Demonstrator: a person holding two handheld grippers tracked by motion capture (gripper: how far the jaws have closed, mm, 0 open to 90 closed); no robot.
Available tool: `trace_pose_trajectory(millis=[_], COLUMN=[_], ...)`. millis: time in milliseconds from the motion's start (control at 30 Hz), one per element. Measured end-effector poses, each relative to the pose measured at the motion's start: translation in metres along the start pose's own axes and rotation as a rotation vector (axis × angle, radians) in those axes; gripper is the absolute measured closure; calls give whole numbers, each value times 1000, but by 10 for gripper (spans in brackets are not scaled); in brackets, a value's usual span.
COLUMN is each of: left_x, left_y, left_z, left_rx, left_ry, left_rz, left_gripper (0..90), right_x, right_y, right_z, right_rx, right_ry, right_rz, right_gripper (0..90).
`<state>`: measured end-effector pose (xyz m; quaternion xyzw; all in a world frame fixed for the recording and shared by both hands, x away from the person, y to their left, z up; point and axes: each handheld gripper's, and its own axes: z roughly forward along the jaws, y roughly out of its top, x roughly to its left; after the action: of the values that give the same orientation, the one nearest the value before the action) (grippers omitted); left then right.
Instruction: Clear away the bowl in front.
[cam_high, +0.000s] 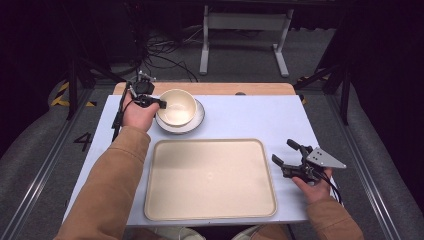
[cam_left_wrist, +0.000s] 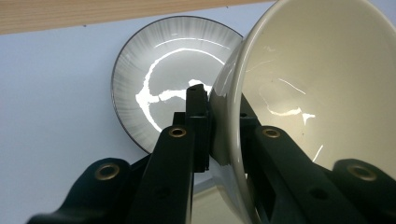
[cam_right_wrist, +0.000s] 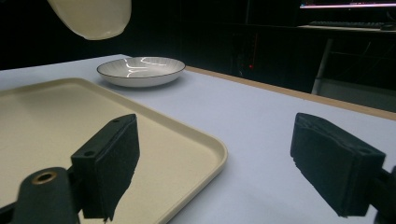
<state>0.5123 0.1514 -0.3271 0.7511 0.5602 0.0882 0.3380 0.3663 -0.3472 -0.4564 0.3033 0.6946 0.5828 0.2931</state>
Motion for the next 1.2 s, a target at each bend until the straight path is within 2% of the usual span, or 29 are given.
trace_pose_trajectory(millis=[33, 100, 167, 233, 467, 600, 633, 700, 767, 1200], left_x=[-1, -5, -7, -12, -33, -43, -45, -50, -55, -88], left_y=[-1, -2, -2, -4, -9, -12, -13, -15, -16, -30], left_z=[-1, -3, -4, -7, -15, -17, -17, -17, -18, -22], left_rx=[1, 7, 7, 17, 44, 59, 68, 79, 91, 147], left_ry=[-5, -19, -23, -46, -91, -110, -120, -127, -134, -180], left_rz=[5, 45, 46, 88, 168, 194, 217, 232, 263, 370], left_gripper=[828, 829, 829, 829, 829, 829, 829, 829, 829, 829], right_x=[0, 0, 0, 0, 0, 0, 0, 0, 0, 0], right_y=[0, 0, 0, 0, 0, 0, 0, 0, 0, 1], right_z=[0, 0, 0, 0, 0, 0, 0, 1, 1, 1], right_rx=[0, 0, 0, 0, 1, 2, 3, 4, 5, 14], right_ry=[0, 0, 0, -1, 0, 0, 1, 2, 3, 4], right_rz=[0, 0, 0, 0, -2, -1, -1, -2, -3, -4], right_gripper=[161, 161, 161, 161, 161, 161, 161, 161, 162, 160])
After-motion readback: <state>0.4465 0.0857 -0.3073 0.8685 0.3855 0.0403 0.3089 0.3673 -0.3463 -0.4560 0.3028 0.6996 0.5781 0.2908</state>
